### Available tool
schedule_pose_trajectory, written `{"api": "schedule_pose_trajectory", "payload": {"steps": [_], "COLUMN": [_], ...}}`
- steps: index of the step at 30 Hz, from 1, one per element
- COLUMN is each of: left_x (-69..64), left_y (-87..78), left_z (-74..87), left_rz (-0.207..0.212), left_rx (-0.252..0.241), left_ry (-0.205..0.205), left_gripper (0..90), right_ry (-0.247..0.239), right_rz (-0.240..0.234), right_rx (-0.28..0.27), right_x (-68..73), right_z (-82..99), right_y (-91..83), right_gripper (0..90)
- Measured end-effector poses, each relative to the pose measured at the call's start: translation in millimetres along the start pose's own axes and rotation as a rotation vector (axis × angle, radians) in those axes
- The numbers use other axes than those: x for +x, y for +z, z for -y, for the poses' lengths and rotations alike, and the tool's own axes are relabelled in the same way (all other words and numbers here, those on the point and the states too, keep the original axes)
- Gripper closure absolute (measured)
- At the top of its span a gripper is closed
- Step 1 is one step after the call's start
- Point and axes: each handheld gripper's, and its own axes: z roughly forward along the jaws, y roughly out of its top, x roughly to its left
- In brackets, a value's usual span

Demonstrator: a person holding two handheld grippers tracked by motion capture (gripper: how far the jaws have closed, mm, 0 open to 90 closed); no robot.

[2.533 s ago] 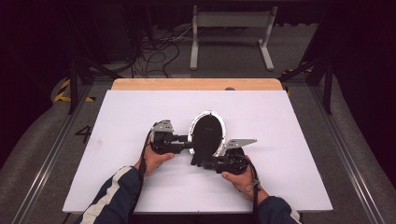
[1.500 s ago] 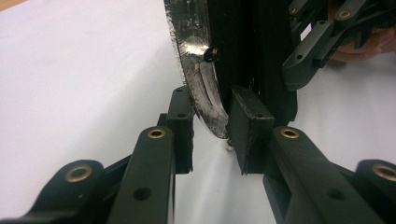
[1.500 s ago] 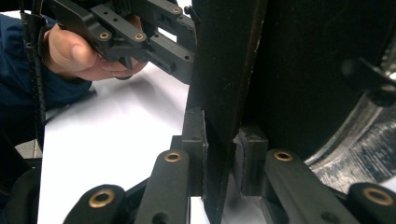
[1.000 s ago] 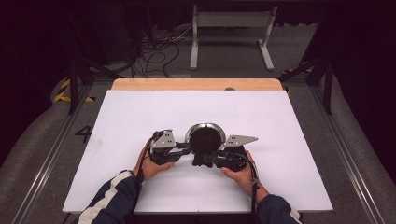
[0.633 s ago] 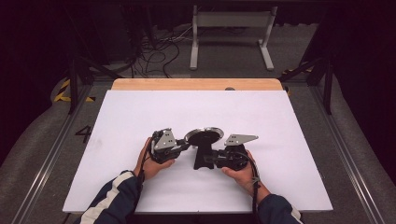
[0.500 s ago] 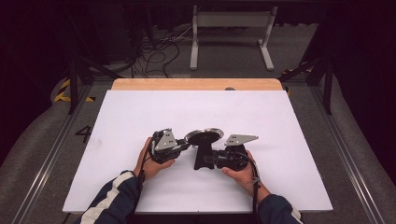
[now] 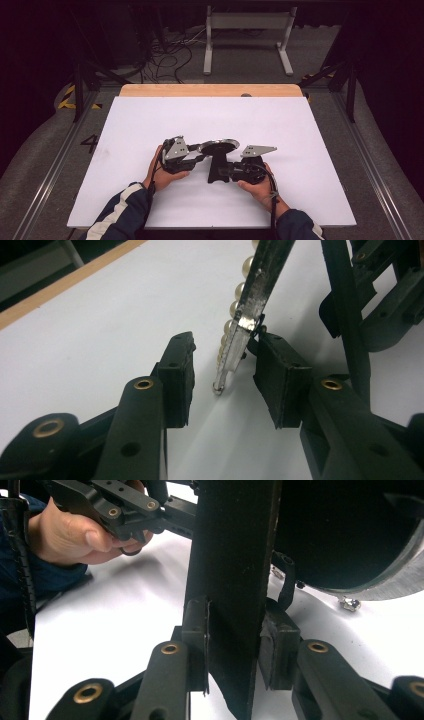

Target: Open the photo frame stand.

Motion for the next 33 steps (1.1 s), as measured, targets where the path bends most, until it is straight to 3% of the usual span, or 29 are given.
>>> {"api": "schedule_pose_trajectory", "payload": {"steps": [6, 15, 21, 30, 33], "left_x": [-0.2, -4.5, -6.0, -5.4, -3.5], "left_y": [6.9, 7.5, 8.8, 9.8, 9.7], "left_z": [0.7, -3.1, -3.6, -3.7, -2.8], "left_rz": [0.018, -0.033, -0.065, -0.127, -0.118], "left_rx": [0.020, 0.058, 0.074, 0.089, 0.082], "left_ry": [0.010, 0.064, 0.096, 0.086, 0.072], "left_gripper": [71.5, 73.8, 75.1, 75.0, 75.1], "right_ry": [-0.001, -0.006, -0.004, -0.009, -0.009], "right_rz": [0.008, -0.002, 0.030, 0.079, 0.087], "right_rx": [0.003, 0.000, 0.007, 0.000, -0.006], "right_x": [1.5, 3.8, 2.1, 1.9, -0.3], "right_z": [-0.2, -0.1, 1.0, 1.1, 2.5], "right_y": [0.0, -3.7, -3.6, -2.3, -2.6], "right_gripper": [69.1, 68.7, 68.2, 69.6, 69.8]}}
